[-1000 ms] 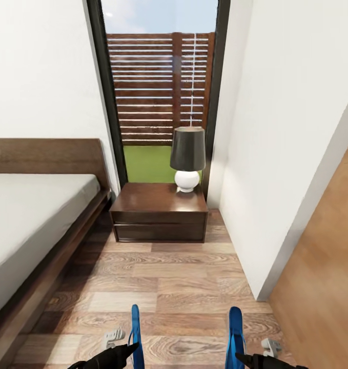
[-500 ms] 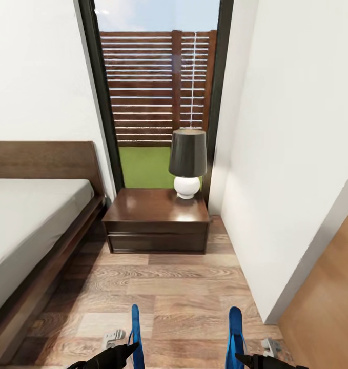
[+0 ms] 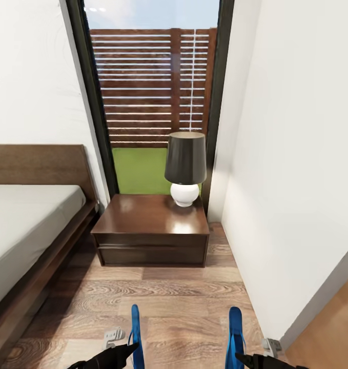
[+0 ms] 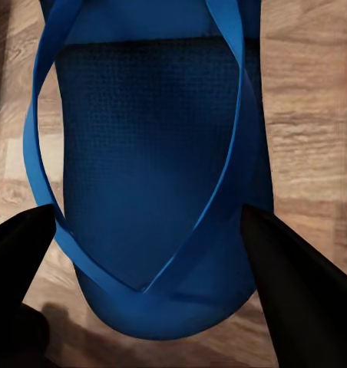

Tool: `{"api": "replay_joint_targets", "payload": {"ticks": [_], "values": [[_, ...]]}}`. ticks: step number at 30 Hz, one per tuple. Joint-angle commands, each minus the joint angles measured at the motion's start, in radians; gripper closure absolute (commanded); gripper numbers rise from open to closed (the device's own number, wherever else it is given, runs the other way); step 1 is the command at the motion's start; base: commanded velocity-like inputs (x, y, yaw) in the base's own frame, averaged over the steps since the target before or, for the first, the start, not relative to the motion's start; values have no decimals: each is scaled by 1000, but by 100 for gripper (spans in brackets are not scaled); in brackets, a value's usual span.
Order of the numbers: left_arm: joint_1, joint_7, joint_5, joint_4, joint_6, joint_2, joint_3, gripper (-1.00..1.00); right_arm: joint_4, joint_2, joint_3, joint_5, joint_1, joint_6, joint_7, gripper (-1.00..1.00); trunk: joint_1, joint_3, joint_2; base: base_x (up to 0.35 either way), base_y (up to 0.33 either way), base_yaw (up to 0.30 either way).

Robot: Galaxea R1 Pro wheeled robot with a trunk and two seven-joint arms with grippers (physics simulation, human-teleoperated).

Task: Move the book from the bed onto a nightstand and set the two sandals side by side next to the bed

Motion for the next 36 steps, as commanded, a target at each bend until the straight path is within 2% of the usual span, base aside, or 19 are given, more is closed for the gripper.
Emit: {"api": "replay_joint_targets", "payload": {"ticks": [1, 11, 18, 36], "values": [[-1, -5, 6, 0, 9, 0, 3, 100, -1, 1, -9, 7, -1, 8, 8, 100, 0, -1, 0, 244, -49, 0], [-1, -5, 6, 0, 9, 0, 3, 100, -1, 1, -9, 7, -1, 6, 5, 100, 0, -1, 0, 45, -9, 36], [-1, -5, 6, 0, 9, 0, 3, 100, -1, 1, -9, 7, -1, 6, 3, 100, 0, -1, 0, 161, -138, 282], [-1, -5, 5, 1, 9, -2, 2, 100, -1, 1, -9, 9, -1, 6, 2, 100, 0, -1, 0, 6, -5, 293]]}}
